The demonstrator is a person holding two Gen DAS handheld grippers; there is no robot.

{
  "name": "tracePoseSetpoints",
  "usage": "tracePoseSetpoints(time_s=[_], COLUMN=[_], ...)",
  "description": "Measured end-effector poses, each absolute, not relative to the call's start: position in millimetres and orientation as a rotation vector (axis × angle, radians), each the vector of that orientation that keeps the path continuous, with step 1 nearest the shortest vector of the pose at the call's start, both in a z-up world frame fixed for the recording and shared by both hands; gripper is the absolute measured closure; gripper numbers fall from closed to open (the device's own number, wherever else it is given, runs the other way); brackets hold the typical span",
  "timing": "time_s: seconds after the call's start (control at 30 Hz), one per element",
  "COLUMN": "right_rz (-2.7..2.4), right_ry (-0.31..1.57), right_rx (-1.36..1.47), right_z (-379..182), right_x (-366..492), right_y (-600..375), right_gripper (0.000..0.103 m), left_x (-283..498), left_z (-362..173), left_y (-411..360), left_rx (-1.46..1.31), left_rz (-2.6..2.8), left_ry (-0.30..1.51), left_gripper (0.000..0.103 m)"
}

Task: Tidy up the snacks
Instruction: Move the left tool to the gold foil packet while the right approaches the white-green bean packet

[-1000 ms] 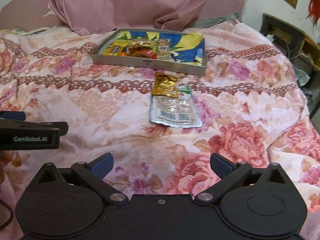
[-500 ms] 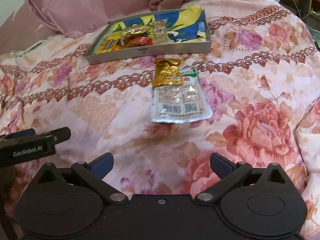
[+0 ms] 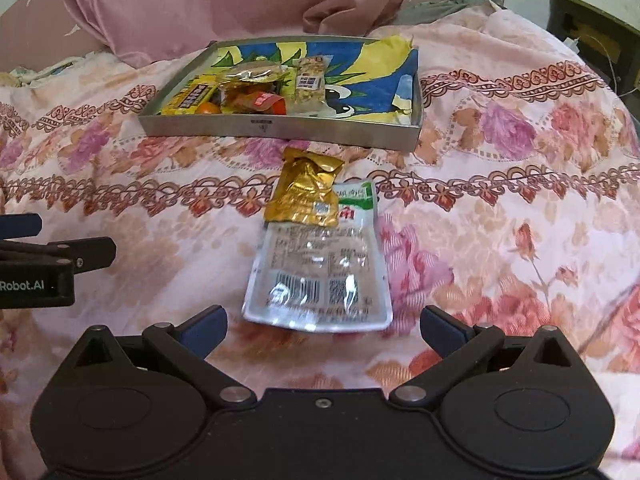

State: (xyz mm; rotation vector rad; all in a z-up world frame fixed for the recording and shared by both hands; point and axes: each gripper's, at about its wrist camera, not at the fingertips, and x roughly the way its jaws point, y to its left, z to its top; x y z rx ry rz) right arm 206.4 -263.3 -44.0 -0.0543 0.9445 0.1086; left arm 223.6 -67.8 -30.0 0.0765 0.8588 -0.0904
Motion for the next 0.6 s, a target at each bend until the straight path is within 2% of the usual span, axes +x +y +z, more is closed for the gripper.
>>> tracePoseSetpoints(time_s=[0.2, 0.4, 0.6], right_rz=[0.087, 0.111, 0.092], right_ry=[0.928, 0.9, 0.957], right_rx=[0.039, -0.014, 0.093], right_z=[-51, -59, -70], right_x=[227, 245, 258], right_y=[-274, -271, -286], right_gripper=[0.001, 0.001, 0.001], left_x=[247, 276, 311], left_z=[-34, -34, -39], left_y=[-71, -83, -108], left_rx=[0.103, 0.075, 0.029], left_rz=[-0.093, -0.134, -0.232], left_ry=[0.868, 0.876, 0.893], left_gripper=[0.001, 0.001, 0.001])
